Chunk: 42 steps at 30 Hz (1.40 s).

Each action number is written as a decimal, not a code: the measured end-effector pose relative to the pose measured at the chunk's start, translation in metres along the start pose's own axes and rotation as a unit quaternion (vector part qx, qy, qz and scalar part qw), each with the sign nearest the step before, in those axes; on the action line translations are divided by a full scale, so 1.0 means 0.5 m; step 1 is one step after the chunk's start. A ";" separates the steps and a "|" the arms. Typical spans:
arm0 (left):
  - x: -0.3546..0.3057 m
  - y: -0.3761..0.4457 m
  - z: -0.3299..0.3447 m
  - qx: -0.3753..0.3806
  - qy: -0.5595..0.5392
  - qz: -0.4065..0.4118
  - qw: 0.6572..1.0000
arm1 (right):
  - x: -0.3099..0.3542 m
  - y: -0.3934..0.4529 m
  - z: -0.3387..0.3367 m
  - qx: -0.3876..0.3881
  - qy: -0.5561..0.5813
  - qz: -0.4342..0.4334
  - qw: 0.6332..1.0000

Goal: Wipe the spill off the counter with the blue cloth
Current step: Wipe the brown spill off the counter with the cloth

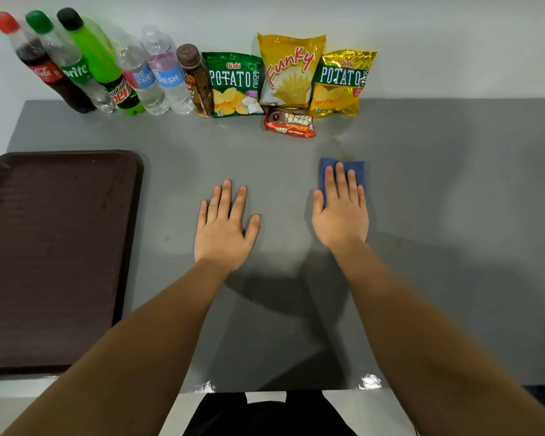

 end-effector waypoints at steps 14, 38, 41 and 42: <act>0.001 -0.001 0.006 0.000 0.002 -0.004 1.000 | -0.010 -0.075 0.010 -0.052 0.004 0.044 0.998; 0.001 -0.001 0.005 -0.016 -0.011 0.003 1.000 | 0.024 0.034 0.015 -0.019 0.005 0.069 0.997; 0.004 0.001 0.009 -0.026 -0.006 0.005 1.000 | 0.035 0.095 0.007 -0.006 0.010 0.038 0.999; 0.005 0.001 0.011 -0.026 -0.004 0.005 1.000 | 0.032 0.119 0.002 -0.002 0.011 0.032 0.999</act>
Point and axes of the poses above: each hand's wrist, its own y-axis towards the middle knuckle, its own z-axis out of the palm, x = y × z, the point moved 4 cm from there along y, towards the middle knuckle, and after that the axes turned 5 degrees about y, right-handed, at the moved point
